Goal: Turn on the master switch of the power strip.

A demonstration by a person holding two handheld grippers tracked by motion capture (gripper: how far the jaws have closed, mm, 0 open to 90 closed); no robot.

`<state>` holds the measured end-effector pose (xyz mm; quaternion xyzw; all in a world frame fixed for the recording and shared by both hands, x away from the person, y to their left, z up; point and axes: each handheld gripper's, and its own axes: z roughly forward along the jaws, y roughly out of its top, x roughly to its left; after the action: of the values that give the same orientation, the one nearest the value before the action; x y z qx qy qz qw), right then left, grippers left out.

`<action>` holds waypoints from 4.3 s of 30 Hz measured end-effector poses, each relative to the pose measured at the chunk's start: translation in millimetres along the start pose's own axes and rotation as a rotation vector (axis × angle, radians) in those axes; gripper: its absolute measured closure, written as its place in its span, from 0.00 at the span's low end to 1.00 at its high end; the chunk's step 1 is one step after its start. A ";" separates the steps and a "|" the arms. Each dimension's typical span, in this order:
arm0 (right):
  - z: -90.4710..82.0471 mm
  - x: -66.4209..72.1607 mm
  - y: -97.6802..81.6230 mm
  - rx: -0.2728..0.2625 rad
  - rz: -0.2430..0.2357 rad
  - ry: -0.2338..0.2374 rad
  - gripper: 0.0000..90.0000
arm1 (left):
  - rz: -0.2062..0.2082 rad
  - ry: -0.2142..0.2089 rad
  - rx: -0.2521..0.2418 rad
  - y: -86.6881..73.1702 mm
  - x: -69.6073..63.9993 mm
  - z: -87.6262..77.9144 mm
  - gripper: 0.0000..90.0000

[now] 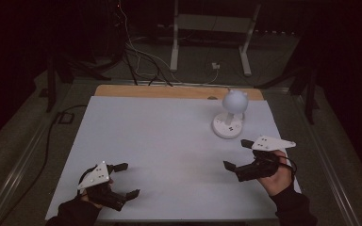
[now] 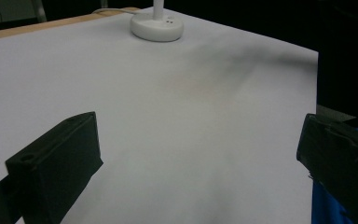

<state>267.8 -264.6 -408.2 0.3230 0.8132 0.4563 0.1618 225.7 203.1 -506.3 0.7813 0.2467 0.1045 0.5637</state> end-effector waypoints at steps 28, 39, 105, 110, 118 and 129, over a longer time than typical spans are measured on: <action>6.6 -37.8 5.1 -0.007 0.049 -0.106 0.00 | -0.001 0.002 -0.001 -0.1 0.0 -0.5 0.00; 16.5 -57.6 2.9 -0.007 0.089 -0.143 0.00 | 0.000 0.003 0.001 -0.1 -0.1 -0.4 0.00; 89.5 -125.5 -49.5 0.022 0.264 -0.383 0.29 | -0.006 0.001 0.000 -0.3 0.4 -0.4 0.00; 88.8 -125.9 -47.4 0.024 0.288 -0.385 0.46 | -0.006 0.002 -0.001 -0.3 0.5 -0.5 0.00; 89.6 -127.0 -44.3 0.045 0.294 -0.413 0.67 | -0.006 0.002 -0.002 -0.4 0.6 -0.6 0.00; 88.3 -131.6 -38.9 0.059 0.302 -0.441 1.00 | -0.010 0.000 -0.002 -0.5 0.7 -0.1 0.00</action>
<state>399.6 -311.4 -492.2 0.5367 0.7140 0.3698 0.2557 226.0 203.7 -506.8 0.7796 0.2505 0.1022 0.5648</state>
